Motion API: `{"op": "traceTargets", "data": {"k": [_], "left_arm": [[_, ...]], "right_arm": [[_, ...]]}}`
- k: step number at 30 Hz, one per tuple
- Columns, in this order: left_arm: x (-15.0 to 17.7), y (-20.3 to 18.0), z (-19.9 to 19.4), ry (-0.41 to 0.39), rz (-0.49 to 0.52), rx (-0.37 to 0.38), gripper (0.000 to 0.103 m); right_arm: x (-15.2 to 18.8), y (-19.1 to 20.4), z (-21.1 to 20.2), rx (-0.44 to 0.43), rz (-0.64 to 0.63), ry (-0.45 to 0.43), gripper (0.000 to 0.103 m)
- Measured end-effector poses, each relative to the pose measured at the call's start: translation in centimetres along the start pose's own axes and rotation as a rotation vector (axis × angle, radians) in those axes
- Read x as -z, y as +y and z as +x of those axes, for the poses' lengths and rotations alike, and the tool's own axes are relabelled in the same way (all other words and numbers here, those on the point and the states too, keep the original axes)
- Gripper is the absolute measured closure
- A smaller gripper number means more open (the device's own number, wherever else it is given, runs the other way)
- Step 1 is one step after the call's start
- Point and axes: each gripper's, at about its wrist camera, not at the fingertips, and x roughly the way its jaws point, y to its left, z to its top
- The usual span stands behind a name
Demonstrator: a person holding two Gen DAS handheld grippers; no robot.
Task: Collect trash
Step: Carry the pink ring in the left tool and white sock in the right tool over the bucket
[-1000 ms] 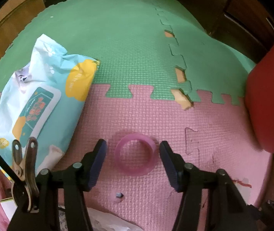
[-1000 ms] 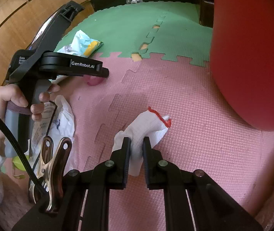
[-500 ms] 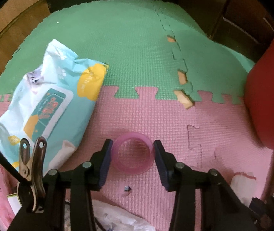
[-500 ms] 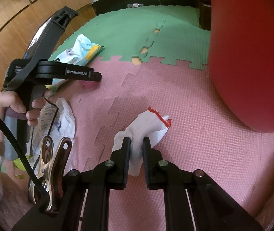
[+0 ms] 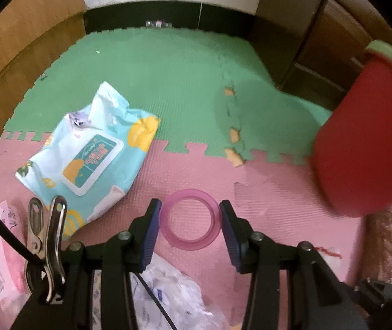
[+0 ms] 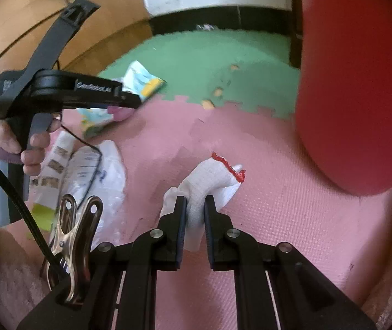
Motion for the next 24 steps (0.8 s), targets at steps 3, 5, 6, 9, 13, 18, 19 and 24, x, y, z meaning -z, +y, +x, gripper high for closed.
{"op": "traceTargets", "data": {"k": [3,5,6,9,13,18,19,24], "left_arm": [[0.5,-0.4,-2.2,-0.03,-0.014,0.022,0.058],[0.9,-0.6,-3.8,-0.051,-0.026,0.028,0.058],[1.1,-0.7,-4.5,-0.06,-0.032,0.031,0.058],[1.8,-1.5,-6.6,-0.095,-0.036,0.034,0.058],[2.8,-2.1,-9.5,-0.127,-0.028,0.025,0.058],[3.7,-2.6,-14.0,-0.178,-0.04,0.02,0.058],[3.9,-2.8,-15.1,-0.191,-0.037,0.018,0.058],[3.9,-4.0,-20.2,-0.255,-0.028,0.024,0.058]], "right_arm": [[0.5,1.1,-1.4,0.003,-0.043,-0.038,0.089],[1.0,1.6,-2.0,-0.006,-0.052,-0.047,0.089],[1.2,1.8,-2.3,-0.011,-0.053,-0.05,0.089],[1.6,2.2,-3.5,-0.017,-0.058,-0.075,0.089],[2.1,2.2,-5.1,-0.036,-0.034,-0.114,0.089],[2.7,2.3,-8.0,-0.049,-0.006,-0.173,0.089],[2.6,2.3,-8.6,-0.053,-0.003,-0.185,0.089],[2.2,3.1,-12.4,-0.073,0.003,-0.255,0.089]]}}
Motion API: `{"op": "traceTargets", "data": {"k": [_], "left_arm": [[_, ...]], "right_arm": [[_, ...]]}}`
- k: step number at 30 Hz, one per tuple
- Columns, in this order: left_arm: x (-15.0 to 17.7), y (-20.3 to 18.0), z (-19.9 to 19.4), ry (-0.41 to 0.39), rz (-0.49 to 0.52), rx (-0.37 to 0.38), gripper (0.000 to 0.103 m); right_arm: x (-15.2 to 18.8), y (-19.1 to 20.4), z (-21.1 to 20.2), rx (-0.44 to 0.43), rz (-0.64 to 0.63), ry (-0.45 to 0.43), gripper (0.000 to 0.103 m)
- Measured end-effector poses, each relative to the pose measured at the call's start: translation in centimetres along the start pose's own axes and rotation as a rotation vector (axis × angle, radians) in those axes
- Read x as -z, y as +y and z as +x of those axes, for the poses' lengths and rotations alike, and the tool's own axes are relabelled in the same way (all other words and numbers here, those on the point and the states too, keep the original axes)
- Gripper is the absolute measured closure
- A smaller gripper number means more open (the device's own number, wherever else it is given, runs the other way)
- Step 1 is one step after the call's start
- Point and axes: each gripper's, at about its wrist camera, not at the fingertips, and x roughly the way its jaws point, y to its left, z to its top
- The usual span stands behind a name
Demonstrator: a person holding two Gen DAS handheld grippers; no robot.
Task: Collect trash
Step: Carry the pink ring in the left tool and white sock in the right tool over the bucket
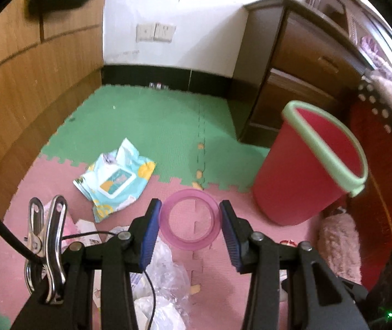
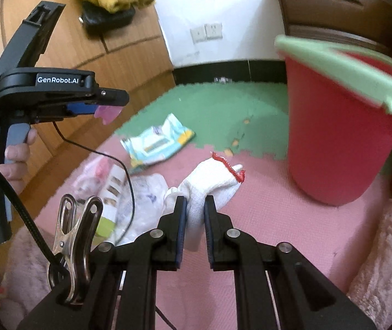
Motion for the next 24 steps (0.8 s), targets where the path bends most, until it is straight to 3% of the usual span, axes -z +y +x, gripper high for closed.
{"op": "traceTargets", "data": {"k": [12,24], "left_arm": [[-1.6,-3.0,-11.6,-0.152,0.054,0.014,0.058],[-2.5,-5.0,-17.3,-0.155,0.042,0.066,0.058]], "right_arm": [[-5.2,3.1,-11.3,0.02,-0.013,-0.18,0.089],[-11.0,5.3,-20.6,0.119,-0.115,-0.166,0.089]]}}
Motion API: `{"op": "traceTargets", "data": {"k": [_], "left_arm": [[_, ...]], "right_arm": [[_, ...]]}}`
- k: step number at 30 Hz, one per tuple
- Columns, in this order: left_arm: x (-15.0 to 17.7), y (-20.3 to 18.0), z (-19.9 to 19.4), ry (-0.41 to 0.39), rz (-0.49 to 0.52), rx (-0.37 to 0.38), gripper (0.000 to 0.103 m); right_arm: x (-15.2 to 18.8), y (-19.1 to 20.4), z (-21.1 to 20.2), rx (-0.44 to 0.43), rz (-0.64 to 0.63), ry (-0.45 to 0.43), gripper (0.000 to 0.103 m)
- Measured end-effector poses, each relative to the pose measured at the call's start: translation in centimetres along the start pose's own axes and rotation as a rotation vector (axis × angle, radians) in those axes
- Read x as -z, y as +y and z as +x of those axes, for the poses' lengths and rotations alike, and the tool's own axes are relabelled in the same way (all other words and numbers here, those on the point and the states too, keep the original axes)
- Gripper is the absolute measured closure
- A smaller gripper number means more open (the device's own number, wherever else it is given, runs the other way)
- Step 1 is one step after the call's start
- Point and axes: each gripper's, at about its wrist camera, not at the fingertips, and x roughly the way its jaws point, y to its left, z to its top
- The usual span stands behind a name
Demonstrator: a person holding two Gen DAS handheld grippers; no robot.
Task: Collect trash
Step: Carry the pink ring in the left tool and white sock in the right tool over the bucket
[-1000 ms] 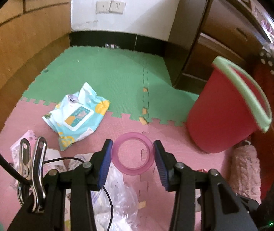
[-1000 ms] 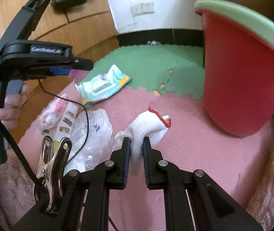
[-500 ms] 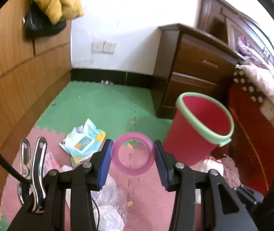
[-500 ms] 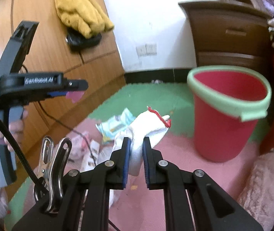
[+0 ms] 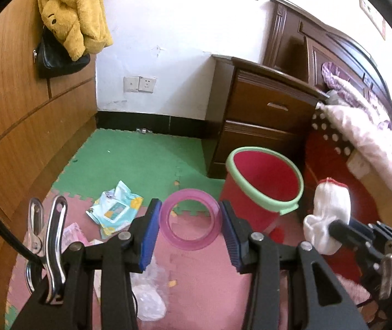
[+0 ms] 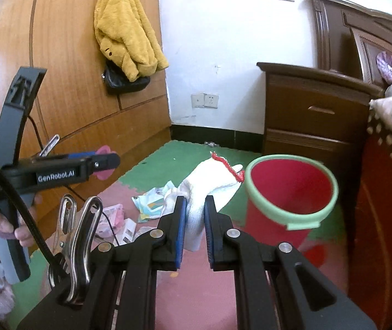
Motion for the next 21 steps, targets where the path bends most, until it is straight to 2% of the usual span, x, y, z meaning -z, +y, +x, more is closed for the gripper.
{"op": "traceTargets", "data": {"k": [7,12,16,21], "left_arm": [[-1.5,-2.1,-1.8,-0.024,0.022,-0.002,0.058],[-2.6,-3.8,-2.1,-0.045,0.034,0.004,0.058],[-3.0,-5.3,-1.0,-0.046,0.055,0.014,0.058],[-3.2,-7.5,2.9,-0.02,0.083,0.029,0.058]], "right_arm": [[-2.0,-1.1,-3.1,0.045,0.032,0.008,0.089],[-2.4,-2.7,-3.6,0.036,0.082,-0.027,0.089],[-2.2,-4.2,-2.4,0.054,0.085,-0.053,0.089],[-1.5,-6.1,-0.2,0.085,0.072,-0.067,0.089]]}}
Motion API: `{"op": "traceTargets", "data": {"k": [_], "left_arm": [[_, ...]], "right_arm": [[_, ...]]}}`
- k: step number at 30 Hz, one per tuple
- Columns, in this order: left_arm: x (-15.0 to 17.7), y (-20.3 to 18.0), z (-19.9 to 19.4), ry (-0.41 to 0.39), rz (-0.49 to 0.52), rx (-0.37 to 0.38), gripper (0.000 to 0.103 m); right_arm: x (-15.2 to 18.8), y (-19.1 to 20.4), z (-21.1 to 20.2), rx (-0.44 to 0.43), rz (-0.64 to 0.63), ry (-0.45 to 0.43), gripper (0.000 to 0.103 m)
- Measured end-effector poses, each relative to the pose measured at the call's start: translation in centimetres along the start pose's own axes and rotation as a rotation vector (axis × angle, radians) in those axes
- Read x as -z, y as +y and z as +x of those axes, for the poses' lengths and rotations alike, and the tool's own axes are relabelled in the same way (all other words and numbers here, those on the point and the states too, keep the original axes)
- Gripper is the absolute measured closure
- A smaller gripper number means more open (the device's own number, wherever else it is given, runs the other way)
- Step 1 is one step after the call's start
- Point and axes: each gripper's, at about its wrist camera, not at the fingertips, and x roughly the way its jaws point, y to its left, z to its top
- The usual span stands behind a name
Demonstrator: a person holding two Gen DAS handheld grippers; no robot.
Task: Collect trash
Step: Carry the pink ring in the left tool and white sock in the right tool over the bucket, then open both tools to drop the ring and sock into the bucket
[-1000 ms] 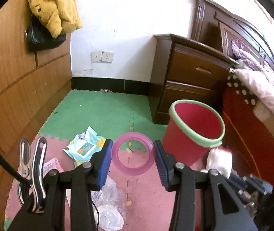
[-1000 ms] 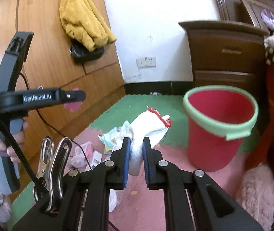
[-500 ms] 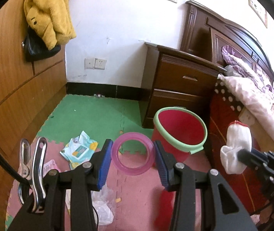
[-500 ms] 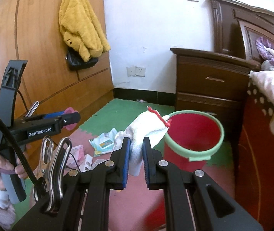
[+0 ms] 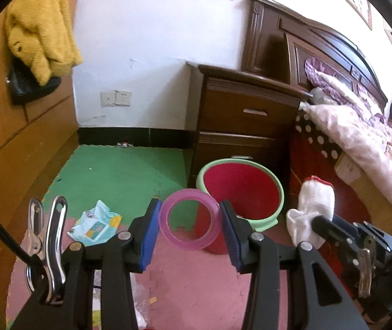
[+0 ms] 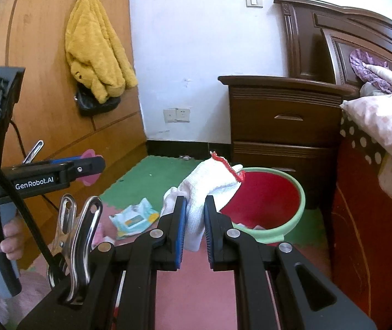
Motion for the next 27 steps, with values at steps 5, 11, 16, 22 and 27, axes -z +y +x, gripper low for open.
{"op": "traceTargets", "data": {"k": [5,11,16,22,27], "left_arm": [[-0.2,-1.5,4.7,0.03,0.002,0.012,0.058],[-0.6,-3.6,9.9,0.038,0.017,0.04,0.058],[-1.2,-5.8,15.0,0.065,0.034,0.07,0.058],[-0.9,-7.1,20.7,0.111,0.017,0.064,0.058],[0.3,-6.9,24.5,0.166,-0.002,0.059,0.058]], "right_arm": [[0.2,-2.9,3.7,0.006,0.033,0.014,0.089],[1.6,-6.6,8.0,0.077,0.023,0.013,0.089],[2.5,-8.9,11.1,0.106,0.038,0.025,0.089],[3.1,-11.0,14.5,0.137,0.102,0.033,0.089],[4.3,-11.8,16.2,0.176,0.076,0.031,0.089]]}}
